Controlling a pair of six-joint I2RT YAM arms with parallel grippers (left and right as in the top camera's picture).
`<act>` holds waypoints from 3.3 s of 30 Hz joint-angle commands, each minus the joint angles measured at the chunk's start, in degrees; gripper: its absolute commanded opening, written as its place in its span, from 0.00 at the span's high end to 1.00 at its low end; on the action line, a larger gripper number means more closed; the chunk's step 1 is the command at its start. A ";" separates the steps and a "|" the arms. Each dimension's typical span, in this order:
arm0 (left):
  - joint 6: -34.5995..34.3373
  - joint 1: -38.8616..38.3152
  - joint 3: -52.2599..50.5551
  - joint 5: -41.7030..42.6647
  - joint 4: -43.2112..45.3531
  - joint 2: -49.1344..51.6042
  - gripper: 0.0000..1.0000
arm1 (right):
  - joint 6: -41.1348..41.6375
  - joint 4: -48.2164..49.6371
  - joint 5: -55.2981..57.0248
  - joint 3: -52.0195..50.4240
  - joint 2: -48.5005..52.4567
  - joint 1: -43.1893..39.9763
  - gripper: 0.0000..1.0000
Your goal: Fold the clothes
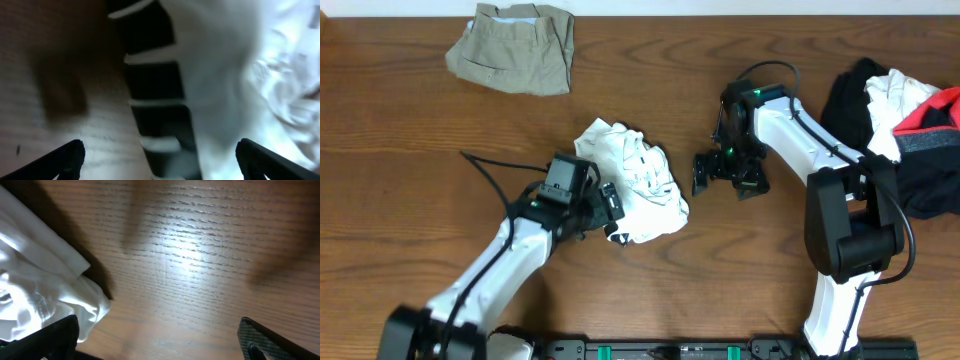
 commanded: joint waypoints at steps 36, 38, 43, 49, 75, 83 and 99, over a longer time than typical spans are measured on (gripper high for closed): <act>-1.33 1.03 0.02 17.68 18.71 22.18 0.80 | 3.87 14.40 1.07 -13.53 -1.16 2.27 0.01; -1.46 1.03 0.02 17.68 19.04 22.18 0.94 | 5.55 16.46 0.83 -15.04 -1.16 2.69 0.01; -1.44 1.03 0.02 17.68 19.47 22.16 0.94 | 12.09 22.47 0.90 -19.30 -1.16 4.17 0.01; -1.44 1.29 2.51 17.70 21.20 21.51 0.94 | 16.26 28.52 0.92 -24.17 -1.16 6.14 0.01; 1.33 14.95 34.25 -4.48 36.76 19.91 0.94 | 18.29 31.19 0.90 -27.10 -1.16 7.02 0.01; 0.92 20.02 36.11 -10.23 52.13 25.49 0.94 | 18.34 31.08 0.83 -27.10 -1.16 7.30 0.01; -9.68 23.65 45.16 -6.88 56.81 57.77 0.92 | 18.56 32.81 -1.46 -27.08 -1.16 7.28 0.01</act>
